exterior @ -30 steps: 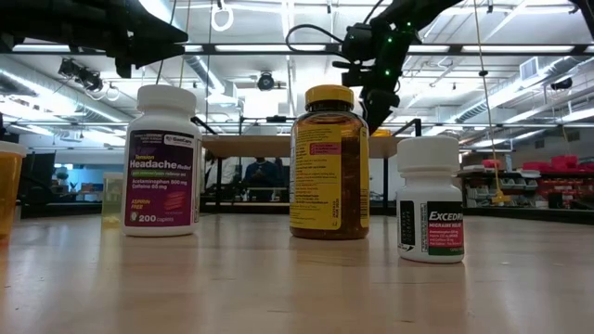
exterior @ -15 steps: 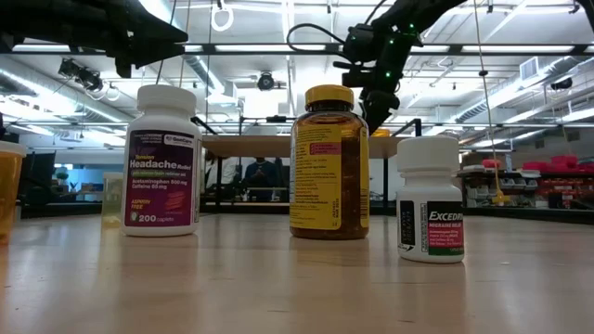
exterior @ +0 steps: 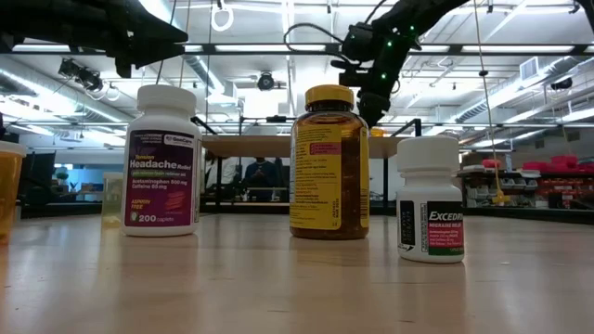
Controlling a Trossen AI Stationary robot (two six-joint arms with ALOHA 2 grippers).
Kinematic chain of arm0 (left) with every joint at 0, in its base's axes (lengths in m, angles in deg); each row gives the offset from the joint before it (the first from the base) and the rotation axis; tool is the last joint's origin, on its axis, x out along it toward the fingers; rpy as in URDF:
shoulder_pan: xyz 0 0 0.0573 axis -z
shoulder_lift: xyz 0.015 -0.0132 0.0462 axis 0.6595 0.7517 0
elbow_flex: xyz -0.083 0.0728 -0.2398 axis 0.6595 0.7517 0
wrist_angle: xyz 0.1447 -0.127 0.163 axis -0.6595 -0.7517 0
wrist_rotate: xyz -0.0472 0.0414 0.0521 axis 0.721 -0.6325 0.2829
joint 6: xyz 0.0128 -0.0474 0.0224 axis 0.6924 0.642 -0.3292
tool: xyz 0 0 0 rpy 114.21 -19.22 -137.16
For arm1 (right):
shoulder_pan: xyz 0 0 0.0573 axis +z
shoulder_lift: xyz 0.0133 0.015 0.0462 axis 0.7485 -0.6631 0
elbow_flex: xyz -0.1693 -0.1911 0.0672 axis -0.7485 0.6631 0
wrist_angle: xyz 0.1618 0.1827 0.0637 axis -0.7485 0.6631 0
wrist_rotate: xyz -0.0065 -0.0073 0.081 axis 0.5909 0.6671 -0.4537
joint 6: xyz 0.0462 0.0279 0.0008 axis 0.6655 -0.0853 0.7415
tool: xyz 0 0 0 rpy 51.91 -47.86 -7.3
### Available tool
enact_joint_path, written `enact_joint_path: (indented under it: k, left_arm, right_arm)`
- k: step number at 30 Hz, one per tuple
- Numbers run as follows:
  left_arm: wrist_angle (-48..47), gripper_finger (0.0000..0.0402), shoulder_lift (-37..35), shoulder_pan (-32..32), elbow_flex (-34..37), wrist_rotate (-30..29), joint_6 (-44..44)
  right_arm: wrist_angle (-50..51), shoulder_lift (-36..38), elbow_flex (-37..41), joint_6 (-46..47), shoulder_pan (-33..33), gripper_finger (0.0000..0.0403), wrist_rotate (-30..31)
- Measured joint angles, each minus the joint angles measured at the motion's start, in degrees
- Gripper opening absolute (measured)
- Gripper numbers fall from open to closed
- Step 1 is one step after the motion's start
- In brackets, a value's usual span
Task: Pick and place medicine bottles onto shelf by color
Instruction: Put the top small orange medicine bottle on the shelf
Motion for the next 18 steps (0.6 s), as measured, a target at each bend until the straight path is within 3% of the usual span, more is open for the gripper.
enact_joint_path:
  k: [11, 18]
  left_arm:
    - [0.0, 0.0176, 0.0, 0.0, 0.0, 0.0, 0.0]
    - [0.0, 0.0173, 0.0, 0.0, 0.0, 0.0, 0.1]
  right_arm:
    - [-7.9, 5.4, -0.1, 10.5, 0.9, 0.0206, -1.4]
    - [-16.7, 8.2, -0.2, 22.8, 0.0, 0.0206, -8.8]
